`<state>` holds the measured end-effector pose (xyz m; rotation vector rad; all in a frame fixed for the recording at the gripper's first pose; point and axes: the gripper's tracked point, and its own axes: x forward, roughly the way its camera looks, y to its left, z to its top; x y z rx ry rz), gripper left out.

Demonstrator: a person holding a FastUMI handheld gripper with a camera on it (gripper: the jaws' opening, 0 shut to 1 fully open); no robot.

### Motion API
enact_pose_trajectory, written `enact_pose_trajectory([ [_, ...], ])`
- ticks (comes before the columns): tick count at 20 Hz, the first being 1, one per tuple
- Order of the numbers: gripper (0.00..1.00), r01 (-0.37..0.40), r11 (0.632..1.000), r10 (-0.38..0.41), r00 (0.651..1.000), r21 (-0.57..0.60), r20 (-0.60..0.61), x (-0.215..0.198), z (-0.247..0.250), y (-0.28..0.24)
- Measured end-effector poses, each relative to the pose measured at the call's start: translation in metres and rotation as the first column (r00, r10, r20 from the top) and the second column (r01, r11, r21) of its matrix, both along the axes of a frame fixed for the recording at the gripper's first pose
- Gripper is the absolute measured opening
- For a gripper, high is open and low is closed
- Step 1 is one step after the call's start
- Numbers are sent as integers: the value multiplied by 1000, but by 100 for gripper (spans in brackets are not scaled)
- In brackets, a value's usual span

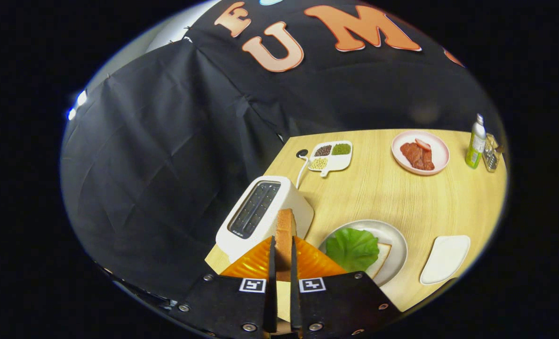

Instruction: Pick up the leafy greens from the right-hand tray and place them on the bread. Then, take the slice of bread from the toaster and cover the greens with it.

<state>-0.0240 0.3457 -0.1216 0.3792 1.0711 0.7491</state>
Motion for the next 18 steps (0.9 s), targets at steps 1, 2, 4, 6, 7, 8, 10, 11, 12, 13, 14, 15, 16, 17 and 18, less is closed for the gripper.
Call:
enact_pose_trajectory([
  [1, 11, 2, 1000, -2, 1000, 5, -10, -3, -8, -1],
  [2, 11, 7, 1000, -6, 1000, 10, -15, -2, -17, -6],
  [4, 11, 14, 1000, -14, 1000, 17, -15, -4, -29, -16],
  [6, 11, 8, 1000, -8, 1000, 10, -13, -7, -45, -22],
  [7, 11, 1, 1000, -1, 1000, 2, -13, -8, -55, -25],
  [8, 11, -2, 1000, 2, 1000, -5, -15, -10, -64, -28],
  [10, 11, 9, 1000, -9, 1000, -6, -24, -10, -82, -33],
  [11, 11, 17, 1000, -18, 999, -7, -34, -10, -90, -37],
  [12, 11, 23, 1000, -23, 999, -1, -43, -10, -96, -39],
  [13, 11, 34, 999, -34, 999, 0, -40, -8, -102, -43],
  [14, 11, 57, 998, -57, 998, -18, -30, -2, -108, -52],
  [15, 11, 78, 996, -78, 997, -42, -20, 1, -116, -62],
  [16, 12, 93, 994, -94, 995, -58, -17, 2, -122, -69],
  [17, 13, 102, 993, -104, 994, -61, -21, 1, -127, -74],
  [18, 17, 112, 991, -114, 993, -70, -24, -1, -133, -79],
])
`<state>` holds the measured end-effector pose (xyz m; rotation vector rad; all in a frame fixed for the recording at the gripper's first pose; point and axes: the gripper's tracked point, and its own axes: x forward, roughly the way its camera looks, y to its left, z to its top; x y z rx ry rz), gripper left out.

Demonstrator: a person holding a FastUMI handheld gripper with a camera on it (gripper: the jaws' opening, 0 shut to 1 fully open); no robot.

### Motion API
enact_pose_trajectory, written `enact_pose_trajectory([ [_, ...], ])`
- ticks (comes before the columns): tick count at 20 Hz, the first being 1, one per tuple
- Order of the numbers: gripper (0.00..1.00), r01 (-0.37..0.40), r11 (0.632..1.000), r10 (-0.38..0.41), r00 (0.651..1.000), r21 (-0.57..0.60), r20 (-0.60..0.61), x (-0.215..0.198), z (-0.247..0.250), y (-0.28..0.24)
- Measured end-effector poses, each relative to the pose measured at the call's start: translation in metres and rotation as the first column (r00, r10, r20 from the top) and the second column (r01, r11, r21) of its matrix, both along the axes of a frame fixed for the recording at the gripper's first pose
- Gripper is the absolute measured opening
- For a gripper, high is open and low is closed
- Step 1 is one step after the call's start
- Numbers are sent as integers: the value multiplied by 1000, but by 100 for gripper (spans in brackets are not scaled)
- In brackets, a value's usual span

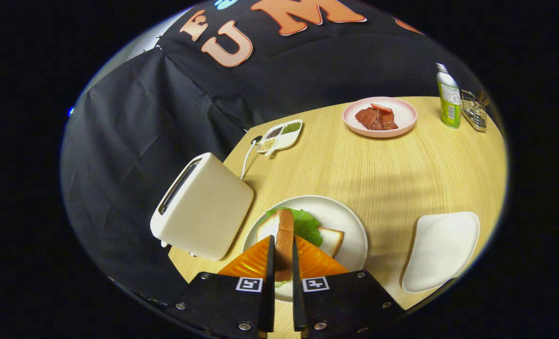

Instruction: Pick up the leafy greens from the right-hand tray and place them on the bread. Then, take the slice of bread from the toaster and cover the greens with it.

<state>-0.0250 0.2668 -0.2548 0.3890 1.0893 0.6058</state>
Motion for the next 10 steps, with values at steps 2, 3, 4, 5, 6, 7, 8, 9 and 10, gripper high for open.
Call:
enact_pose_trajectory([
  [2, 24, 10, 1000, -10, 1000, -23, 13, 1, -9, -7],
  [3, 26, 12, 999, -11, 999, -38, 31, 1, -12, -8],
  [4, 30, 12, 998, -8, 998, -56, 59, 4, -13, -10],
  [5, 32, 22, 996, -13, 994, -88, 108, 10, -14, -16],
  [6, 36, 37, 993, -18, 987, -116, 158, 15, -10, -24],
  [7, 42, 60, 989, -31, 977, -135, 209, 22, -5, -30],
  [8, 47, 86, 985, -46, 965, -147, 257, 27, 4, -36],
  [9, 52, 108, 983, -59, 952, -148, 300, 32, 14, -42],
  [10, 59, 119, 982, -66, 941, -143, 332, 32, 24, -46],
])
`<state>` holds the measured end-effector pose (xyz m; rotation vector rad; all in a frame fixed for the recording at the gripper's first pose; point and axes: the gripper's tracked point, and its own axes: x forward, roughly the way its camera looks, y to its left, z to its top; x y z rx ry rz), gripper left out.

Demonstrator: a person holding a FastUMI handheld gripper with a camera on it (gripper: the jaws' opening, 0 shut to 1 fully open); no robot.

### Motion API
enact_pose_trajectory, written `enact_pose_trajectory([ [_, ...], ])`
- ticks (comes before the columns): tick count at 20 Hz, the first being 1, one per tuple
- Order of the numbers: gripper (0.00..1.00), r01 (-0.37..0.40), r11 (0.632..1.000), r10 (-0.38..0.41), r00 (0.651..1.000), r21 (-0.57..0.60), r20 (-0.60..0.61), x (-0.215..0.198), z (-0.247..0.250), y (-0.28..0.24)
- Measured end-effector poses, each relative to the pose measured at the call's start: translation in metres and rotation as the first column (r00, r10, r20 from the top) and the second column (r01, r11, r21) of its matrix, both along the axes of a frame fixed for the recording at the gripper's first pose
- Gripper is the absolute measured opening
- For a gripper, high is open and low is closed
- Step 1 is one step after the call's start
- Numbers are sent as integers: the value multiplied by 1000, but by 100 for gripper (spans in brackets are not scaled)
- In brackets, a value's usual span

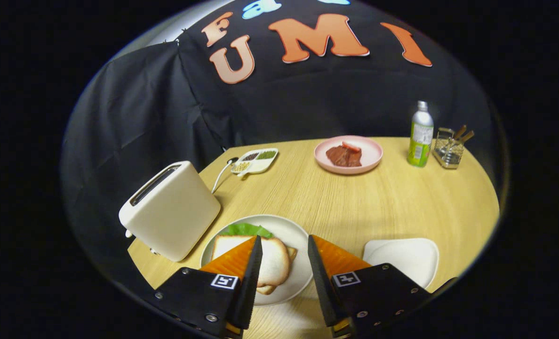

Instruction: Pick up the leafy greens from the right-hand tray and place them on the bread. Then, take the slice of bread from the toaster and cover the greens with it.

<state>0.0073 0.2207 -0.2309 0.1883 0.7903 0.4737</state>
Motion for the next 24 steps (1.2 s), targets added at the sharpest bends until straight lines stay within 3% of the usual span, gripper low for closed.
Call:
enact_pose_trajectory([
  [4, 63, 53, 999, -54, 987, 12, 153, 6, 47, -24],
  [9, 73, 169, 986, -159, 915, 5, 372, 6, 115, -64],
  [11, 76, 205, 979, -184, 876, 0, 445, 4, 138, -80],
  [14, 83, 294, 956, -231, 788, -19, 570, 0, 172, -111],
  [20, 86, 384, 923, -263, 640, -4, 722, -23, 216, -140],
  [24, 91, 390, 921, -250, 592, -1, 766, -25, 232, -140],
])
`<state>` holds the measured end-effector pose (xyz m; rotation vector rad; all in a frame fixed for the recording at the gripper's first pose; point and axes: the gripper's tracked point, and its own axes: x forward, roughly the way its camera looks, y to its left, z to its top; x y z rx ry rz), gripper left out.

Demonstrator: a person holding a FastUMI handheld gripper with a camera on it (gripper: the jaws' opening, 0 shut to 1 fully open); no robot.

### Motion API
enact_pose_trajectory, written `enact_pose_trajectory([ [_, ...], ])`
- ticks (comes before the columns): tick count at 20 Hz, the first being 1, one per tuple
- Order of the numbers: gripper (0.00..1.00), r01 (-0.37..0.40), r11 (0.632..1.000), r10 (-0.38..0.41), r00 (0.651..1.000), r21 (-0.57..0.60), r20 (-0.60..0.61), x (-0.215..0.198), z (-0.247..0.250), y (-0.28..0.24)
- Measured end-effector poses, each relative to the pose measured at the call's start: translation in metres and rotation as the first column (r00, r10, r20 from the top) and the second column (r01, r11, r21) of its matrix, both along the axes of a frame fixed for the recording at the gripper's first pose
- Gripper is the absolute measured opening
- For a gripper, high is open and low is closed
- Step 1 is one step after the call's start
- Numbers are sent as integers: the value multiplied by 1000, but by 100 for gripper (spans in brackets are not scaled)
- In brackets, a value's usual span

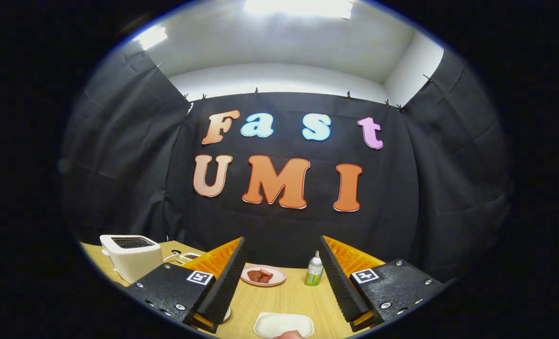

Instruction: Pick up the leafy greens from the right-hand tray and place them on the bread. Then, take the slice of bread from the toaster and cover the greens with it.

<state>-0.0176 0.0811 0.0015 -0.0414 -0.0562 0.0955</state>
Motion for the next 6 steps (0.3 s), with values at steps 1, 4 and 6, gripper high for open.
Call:
enact_pose_trajectory([
  [1, 92, 2, 1000, -2, 1000, 2, 12, 1, 2, 0],
  [4, 95, 11, 1000, -12, 999, 27, 33, 4, 6, 1],
  [6, 95, 11, 999, -13, 999, 41, 39, 5, 7, 2],
])
